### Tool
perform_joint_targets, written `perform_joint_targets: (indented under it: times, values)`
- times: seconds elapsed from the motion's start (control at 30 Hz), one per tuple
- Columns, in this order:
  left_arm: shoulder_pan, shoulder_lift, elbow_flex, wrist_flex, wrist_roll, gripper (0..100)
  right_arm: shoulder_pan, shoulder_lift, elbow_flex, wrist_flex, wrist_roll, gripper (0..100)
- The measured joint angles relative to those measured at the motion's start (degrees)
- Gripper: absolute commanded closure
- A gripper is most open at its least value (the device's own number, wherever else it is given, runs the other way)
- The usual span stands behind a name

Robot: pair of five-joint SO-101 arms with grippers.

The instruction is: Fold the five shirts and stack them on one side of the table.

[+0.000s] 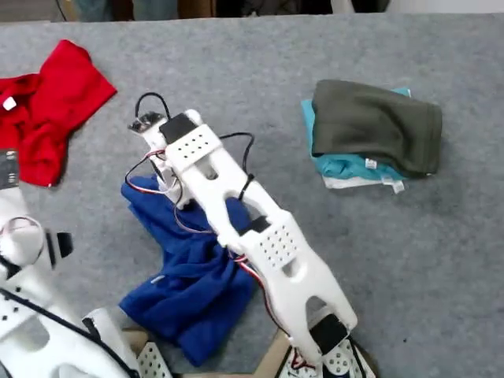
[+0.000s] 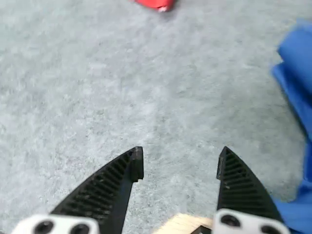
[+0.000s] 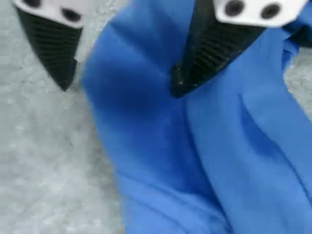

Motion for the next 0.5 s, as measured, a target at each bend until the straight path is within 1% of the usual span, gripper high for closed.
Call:
perform_joint_targets:
  times: [0.03, 0.1, 0.17, 0.2, 0.37, 0.5]
  values:
    - [-0.26, 0.62, 0.18, -0.44, 0.00, 74, 0.09, 0.53, -0.26, -0.18, 0.00, 99.2]
    - [-0.53, 2.20, 0.26, -0.62, 0.35, 74, 1.05, 1.49, -1.76, -0.35, 0.00, 95.9]
    - [-0.79, 3.96, 0.26, -0.97, 0.35, 74, 3.08, 1.85, -3.52, -0.26, 0.00, 98.8]
    - [-0.79, 5.01, 0.26, -1.14, 0.35, 74, 4.48, 1.93, -4.57, 0.09, 0.00, 98.4]
    - [-0.79, 10.73, 0.26, -1.14, 0.35, 75, 13.36, 1.93, -10.37, 0.88, 0.00, 98.5]
    - [2.20, 16.00, 0.26, -1.14, 0.35, 75, 21.71, 1.93, -11.52, 0.88, 0.00, 98.5]
